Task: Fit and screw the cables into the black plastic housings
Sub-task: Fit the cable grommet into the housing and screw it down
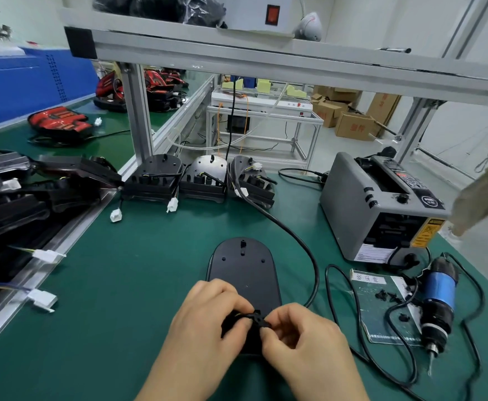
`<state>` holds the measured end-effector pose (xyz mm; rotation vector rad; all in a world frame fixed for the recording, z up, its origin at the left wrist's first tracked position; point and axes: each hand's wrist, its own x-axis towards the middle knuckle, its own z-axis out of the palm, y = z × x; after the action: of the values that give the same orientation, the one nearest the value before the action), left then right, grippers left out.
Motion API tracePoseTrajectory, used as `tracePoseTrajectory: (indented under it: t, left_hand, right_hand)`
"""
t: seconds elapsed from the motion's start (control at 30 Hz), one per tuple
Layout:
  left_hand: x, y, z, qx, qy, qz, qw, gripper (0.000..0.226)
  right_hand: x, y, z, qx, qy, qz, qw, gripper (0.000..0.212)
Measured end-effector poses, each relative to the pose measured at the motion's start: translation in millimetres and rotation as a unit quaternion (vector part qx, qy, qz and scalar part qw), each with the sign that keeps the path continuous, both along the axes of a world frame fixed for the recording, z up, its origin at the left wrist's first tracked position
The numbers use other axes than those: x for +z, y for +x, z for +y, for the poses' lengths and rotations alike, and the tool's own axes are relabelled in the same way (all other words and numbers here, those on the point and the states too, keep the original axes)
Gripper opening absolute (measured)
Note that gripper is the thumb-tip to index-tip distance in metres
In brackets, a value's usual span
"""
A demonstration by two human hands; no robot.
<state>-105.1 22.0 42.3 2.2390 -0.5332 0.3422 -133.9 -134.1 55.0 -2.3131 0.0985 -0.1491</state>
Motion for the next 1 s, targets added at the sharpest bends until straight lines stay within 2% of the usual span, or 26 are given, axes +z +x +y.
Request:
tracePoseTrajectory:
  t: [0.2, 0.47, 0.6, 0.77, 0.87, 1.0]
  left_hand:
    - [-2.4, -1.5, -2.1, 0.017, -0.015, 0.004, 1.000, 0.016]
    - [-6.3, 0.3, -2.1, 0.013, -0.026, -0.003, 1.000, 0.018]
    - [-7.2, 1.6, -3.1, 0.012, -0.037, -0.005, 0.999, 0.006]
    - [-10.4, 2.0, -2.3, 0.011, -0.052, -0.011, 0.999, 0.007]
    - [-12.9, 2.5, -2.4, 0.011, -0.058, -0.023, 0.998, 0.008]
    - [-14.2, 2.3, -2.5, 0.012, -0.067, -0.038, 0.997, 0.005]
  right_hand:
    - [-3.6, 0.7, 2.5, -0.008, -0.079, -0.015, 0.997, 0.011]
    - [-9.9, 1.0, 4.3, -0.023, -0.094, -0.047, 0.994, 0.018]
    - [-12.0, 1.9, 3.3, -0.034, -0.098, -0.083, 0.991, 0.023]
    - [-7.2, 6.1, 0.5, -0.014, -0.135, -0.124, 0.983, 0.024]
    - [-9.7, 11.5, -5.7, 0.004, -0.204, -0.201, 0.958, 0.023]
    - [-12.4, 16.6, -8.4, 0.013, -0.242, -0.311, 0.919, 0.026]
